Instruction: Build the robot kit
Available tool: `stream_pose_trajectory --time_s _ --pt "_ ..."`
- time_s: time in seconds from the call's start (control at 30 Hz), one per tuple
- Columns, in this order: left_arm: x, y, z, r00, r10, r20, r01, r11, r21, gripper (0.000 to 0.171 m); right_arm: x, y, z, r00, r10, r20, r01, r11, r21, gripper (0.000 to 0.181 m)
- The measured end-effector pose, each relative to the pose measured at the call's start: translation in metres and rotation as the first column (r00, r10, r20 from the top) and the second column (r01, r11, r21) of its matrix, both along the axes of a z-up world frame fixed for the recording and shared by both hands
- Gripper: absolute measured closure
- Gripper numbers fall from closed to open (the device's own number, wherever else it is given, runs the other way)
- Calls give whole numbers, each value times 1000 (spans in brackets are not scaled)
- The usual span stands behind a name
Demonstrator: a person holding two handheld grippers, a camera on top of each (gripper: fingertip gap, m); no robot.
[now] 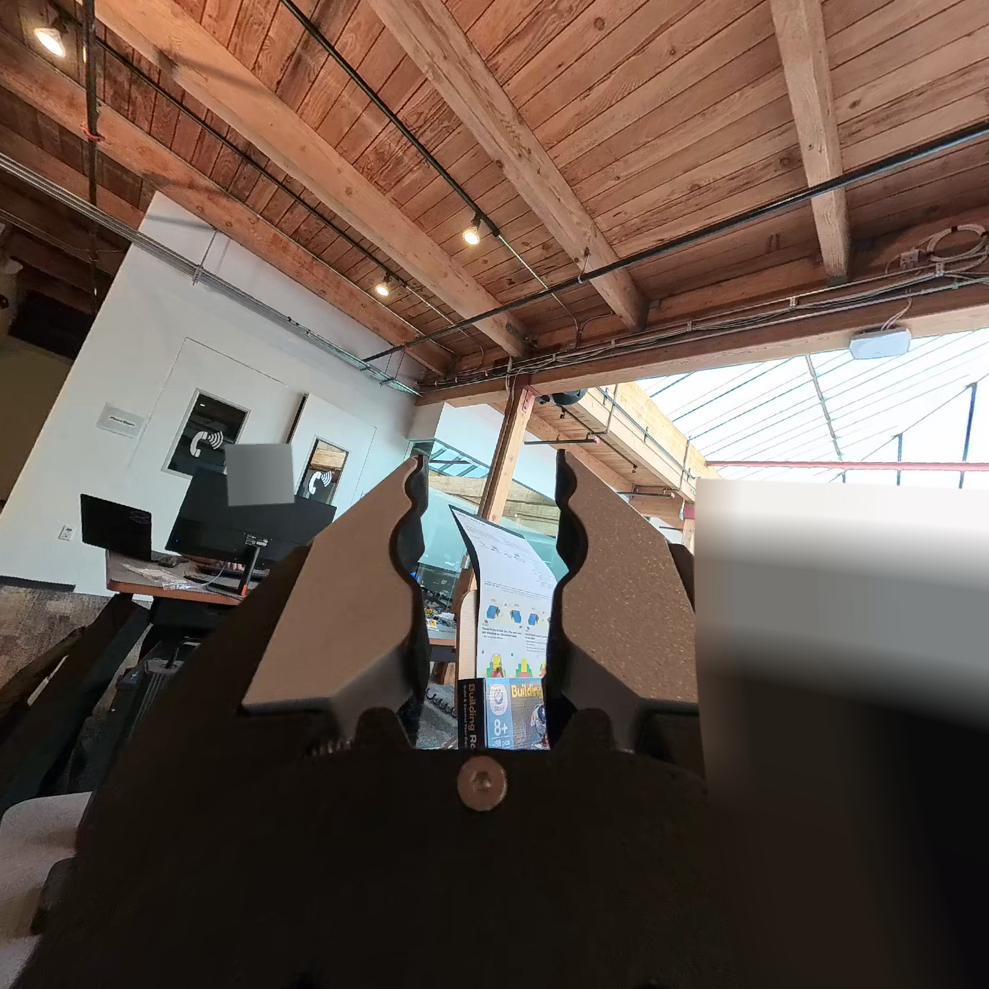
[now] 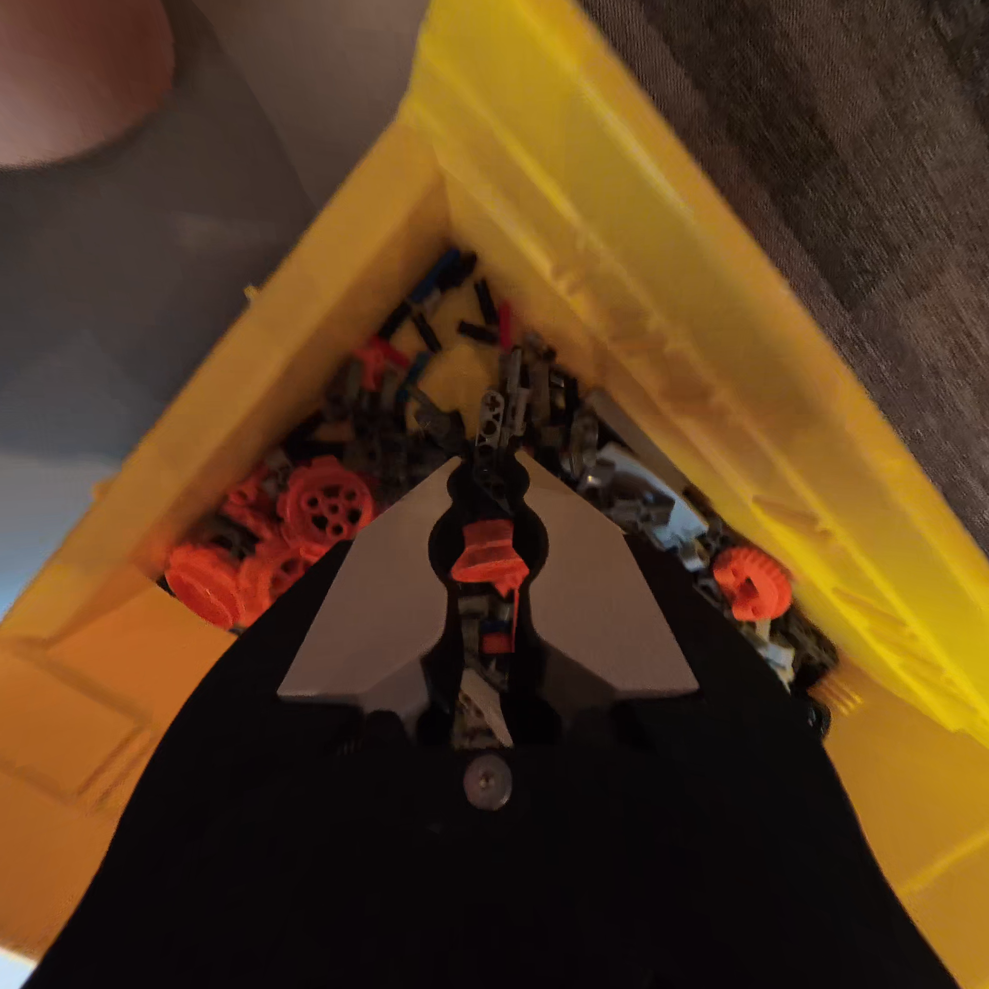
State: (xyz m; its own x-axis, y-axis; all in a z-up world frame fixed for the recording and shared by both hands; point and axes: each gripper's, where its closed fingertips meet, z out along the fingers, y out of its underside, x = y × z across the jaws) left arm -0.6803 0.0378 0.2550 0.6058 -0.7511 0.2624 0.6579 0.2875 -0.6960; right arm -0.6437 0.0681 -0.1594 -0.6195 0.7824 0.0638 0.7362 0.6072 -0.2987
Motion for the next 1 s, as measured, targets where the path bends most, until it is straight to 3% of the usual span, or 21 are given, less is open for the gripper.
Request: stream_pose_trajectory --time_s 0.17,0.27,0.33,0.37,0.47,0.6,0.73,0.8,0.9,1.0 --pt "-1 -2 1 1000 4 3 -4 1000 5 126 29 31 -1 998 -34 60 29 995 94 170" --pt "0 -1 1 1000 2 2 -2 1000 6 127 30 43 10 997 -79 9 78 992 104 169" --pt "1 0 0 1000 0 -2 0 1000 3 127 29 42 24 996 -77 -41 79 995 58 154" --pt "2 0 0 1000 -3 -3 3 1000 2 127 33 40 31 997 -57 -45 58 998 31 154" --pt "3 0 0 1000 -4 -3 4 1000 2 127 63 22 38 994 110 19 -108 992 -59 181" --pt "5 1 0 1000 -4 -8 4 1000 0 127 91 6 18 954 271 131 -269 962 -39 181" --pt "6 2 -1 1000 -8 -15 8 1000 -5 127 91 20 -8 927 296 230 -326 940 102 181" --pt "5 3 -1 1000 -8 -9 8 1000 -4 127 74 26 -9 943 292 159 -316 935 159 181" --pt "3 2 0 1000 -11 0 11 1000 0 128 56 23 -3 957 284 63 -290 945 150 181" --pt "5 2 0 1000 -10 -8 10 1000 0 128 58 23 -4 953 289 93 -298 948 109 178"
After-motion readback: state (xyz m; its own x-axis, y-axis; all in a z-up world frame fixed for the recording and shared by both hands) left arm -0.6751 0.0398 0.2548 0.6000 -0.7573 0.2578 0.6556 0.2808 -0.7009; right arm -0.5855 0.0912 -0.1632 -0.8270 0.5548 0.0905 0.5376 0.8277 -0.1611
